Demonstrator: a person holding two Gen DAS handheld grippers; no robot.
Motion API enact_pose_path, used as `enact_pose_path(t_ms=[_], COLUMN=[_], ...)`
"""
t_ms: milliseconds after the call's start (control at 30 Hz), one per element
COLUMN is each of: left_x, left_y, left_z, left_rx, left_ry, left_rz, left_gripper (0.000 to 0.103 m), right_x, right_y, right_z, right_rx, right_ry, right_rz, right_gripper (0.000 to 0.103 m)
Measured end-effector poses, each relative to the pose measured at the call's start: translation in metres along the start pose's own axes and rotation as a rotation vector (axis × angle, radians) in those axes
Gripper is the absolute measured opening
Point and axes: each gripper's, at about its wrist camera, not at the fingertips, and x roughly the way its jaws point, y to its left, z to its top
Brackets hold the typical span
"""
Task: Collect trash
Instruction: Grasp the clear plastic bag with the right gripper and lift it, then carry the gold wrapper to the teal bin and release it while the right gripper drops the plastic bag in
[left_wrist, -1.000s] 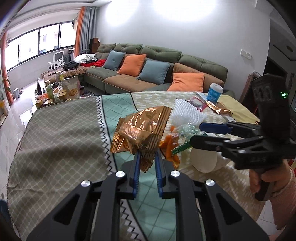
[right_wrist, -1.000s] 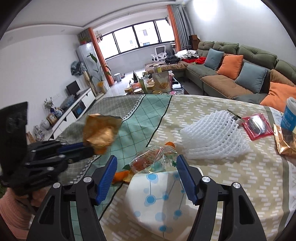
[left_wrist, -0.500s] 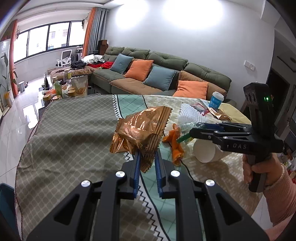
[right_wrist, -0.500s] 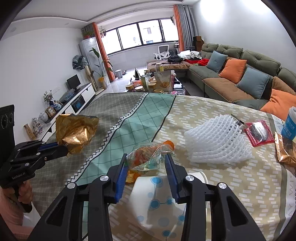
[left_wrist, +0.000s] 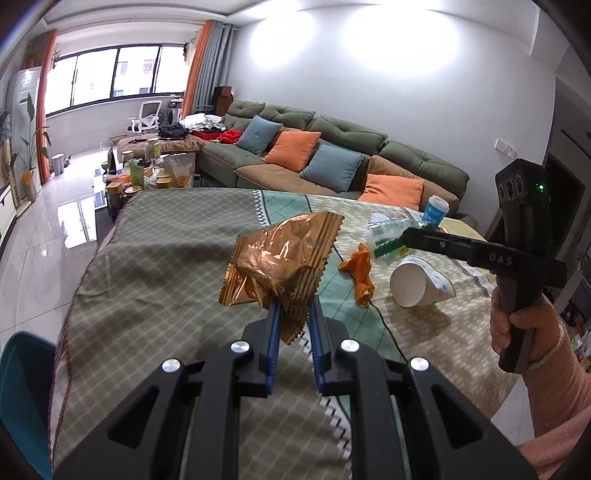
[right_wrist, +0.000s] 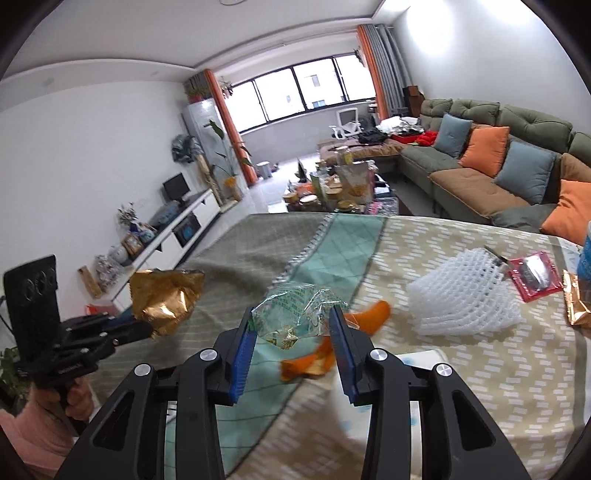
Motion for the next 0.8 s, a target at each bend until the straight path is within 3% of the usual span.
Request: enact_pose_path(t_ms=[333, 800], left_x=[-0.046, -0.099], left_y=[0.019, 0.064], left_z=[-0.019, -0.037], left_rx=[-0.045, -0.141], left_ry=[-0.034, -0.094], left_rz=[0.046, 0.186], left_gripper=[0.016, 0.016], right_x=[0.004, 0.050], right_y=[0.051, 0.115], right_z=[-0.004, -0.012], right_rx=[-0.041, -0.105], right_ry=[-0.014, 0.066], right_rz=[0.147, 0.301], right_gripper=[0.040, 0.040])
